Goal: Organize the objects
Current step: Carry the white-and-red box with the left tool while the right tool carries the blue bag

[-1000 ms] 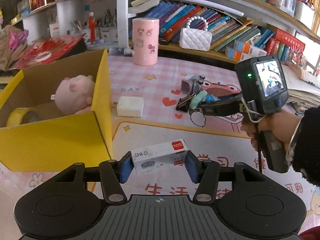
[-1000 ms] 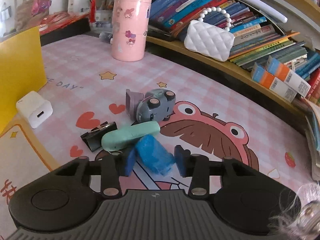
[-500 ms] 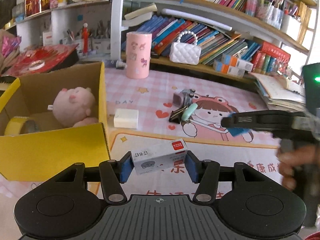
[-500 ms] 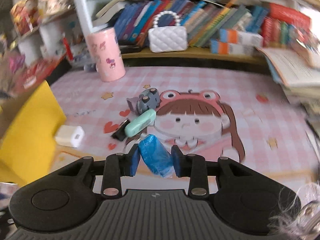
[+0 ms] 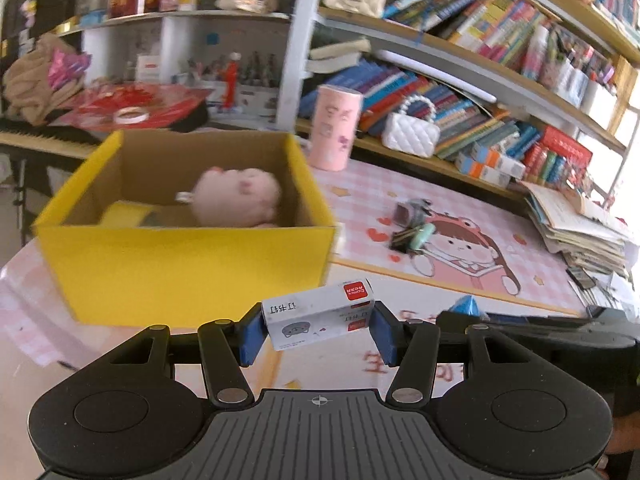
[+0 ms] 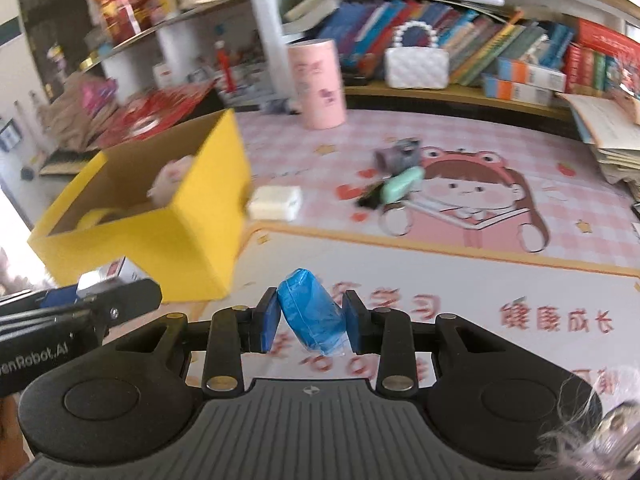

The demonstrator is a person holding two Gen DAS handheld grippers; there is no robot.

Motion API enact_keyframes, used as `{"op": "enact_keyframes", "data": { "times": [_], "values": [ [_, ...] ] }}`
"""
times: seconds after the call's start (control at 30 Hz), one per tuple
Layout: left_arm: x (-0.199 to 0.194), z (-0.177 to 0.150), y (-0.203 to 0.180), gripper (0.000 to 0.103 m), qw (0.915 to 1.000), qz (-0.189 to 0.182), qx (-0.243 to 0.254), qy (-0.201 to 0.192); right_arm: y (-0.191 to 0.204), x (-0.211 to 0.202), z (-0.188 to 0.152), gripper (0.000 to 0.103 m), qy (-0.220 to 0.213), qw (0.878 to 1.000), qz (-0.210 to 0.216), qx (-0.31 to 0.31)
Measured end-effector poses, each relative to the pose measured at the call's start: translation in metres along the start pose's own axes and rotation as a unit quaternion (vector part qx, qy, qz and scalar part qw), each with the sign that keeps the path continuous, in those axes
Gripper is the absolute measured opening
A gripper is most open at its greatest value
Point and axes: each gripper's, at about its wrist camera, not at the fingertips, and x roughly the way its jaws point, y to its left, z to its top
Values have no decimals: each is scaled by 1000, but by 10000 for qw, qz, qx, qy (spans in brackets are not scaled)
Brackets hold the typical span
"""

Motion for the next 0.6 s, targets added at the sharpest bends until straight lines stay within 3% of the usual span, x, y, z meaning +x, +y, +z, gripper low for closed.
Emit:
{"op": "enact_keyframes", "data": {
  "times": [0.27,0.6],
  "values": [
    [-30,-10,48,53,9989,234,-402,-61,57,-8,-17,32,122,9988,271,-399],
    [-59,-16,84,53,9985,299,-407,-190,105,-19,-32,32,62,9980,386,-492]
  ]
}}
